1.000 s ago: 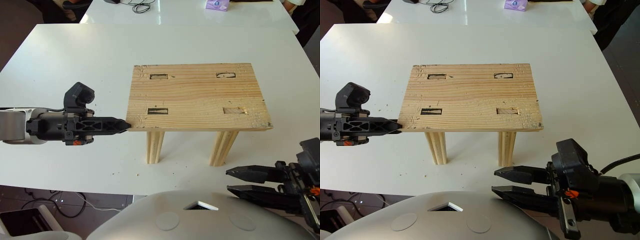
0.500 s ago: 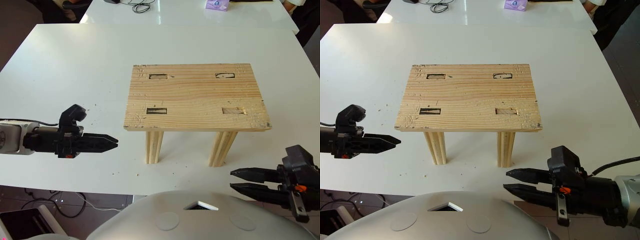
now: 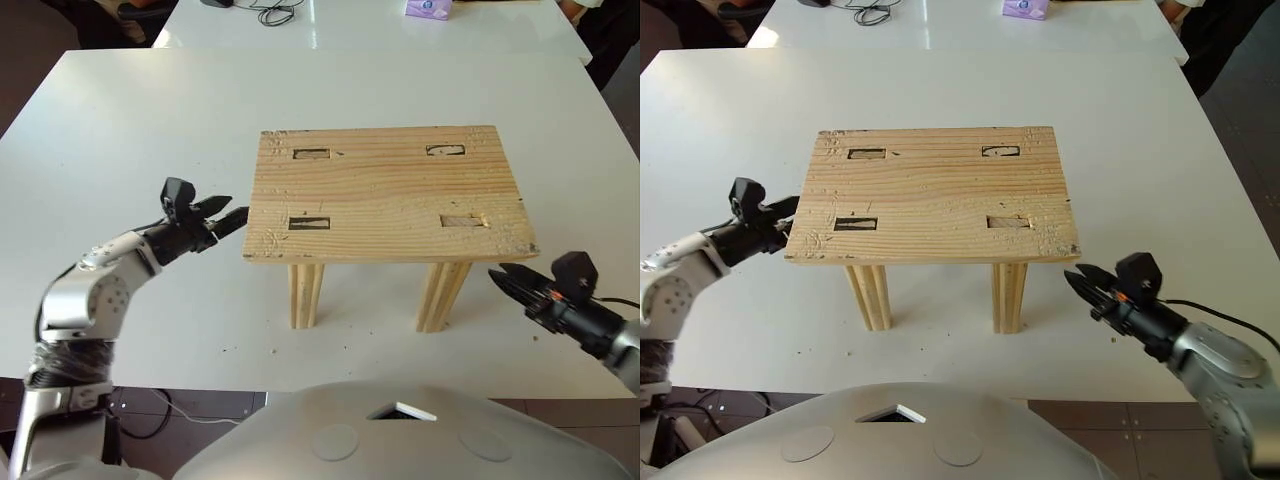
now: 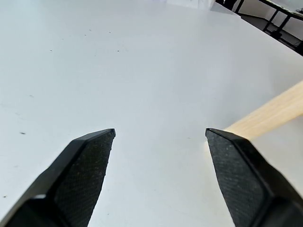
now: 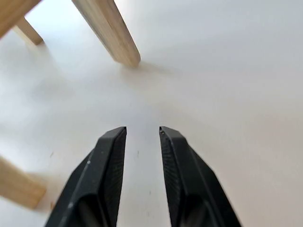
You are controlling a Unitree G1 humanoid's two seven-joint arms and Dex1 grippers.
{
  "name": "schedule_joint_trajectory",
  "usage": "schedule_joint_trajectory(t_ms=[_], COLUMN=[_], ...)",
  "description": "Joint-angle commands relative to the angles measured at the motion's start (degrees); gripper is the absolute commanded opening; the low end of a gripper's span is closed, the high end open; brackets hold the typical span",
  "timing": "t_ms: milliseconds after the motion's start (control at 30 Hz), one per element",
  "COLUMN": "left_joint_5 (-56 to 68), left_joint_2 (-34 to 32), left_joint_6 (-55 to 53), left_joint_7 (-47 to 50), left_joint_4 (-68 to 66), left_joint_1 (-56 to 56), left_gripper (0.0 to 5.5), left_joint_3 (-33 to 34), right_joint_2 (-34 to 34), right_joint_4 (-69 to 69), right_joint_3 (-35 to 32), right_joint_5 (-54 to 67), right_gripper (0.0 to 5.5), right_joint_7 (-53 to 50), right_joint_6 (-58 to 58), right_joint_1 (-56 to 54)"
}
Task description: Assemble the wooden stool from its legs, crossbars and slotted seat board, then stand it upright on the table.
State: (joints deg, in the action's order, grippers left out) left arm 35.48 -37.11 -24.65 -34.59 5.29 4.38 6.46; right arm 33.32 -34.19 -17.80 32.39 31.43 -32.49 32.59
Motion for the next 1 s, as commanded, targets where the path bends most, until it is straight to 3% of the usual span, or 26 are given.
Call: schedule_joint_trajectory(t_ms=[33, 333, 600, 1000], left_joint_5=[-8.7, -26.3, -27.5, -28.8], left_joint_2=[8.8, 21.7, 28.1, 30.2], left_joint_6=[11.9, 31.2, 39.6, 45.5], left_joint_7=[7.2, 26.3, 27.3, 25.9], left_joint_4=[-3.1, -21.6, -34.7, -46.6], left_joint_1=[2.3, -6.6, -14.7, -21.7], left_gripper=[3.55, 3.55, 3.55, 3.55], left_joint_3=[0.1, 0.0, 0.2, -0.2], right_joint_2=[-10.3, -18.5, -20.8, -23.8], right_joint_4=[7.6, 36.2, 50.9, 62.2], right_joint_3=[5.3, 9.5, 10.7, 11.9], right_joint_5=[-6.6, -20.1, -23.5, -25.2], right_gripper=[1.29, 1.29, 1.29, 1.29], right_joint_7=[-6.5, -14.1, -14.9, -16.1], right_joint_6=[11.3, 31.7, 40.7, 45.3], right_joint_1=[-9.1, -29.6, -37.8, -42.6])
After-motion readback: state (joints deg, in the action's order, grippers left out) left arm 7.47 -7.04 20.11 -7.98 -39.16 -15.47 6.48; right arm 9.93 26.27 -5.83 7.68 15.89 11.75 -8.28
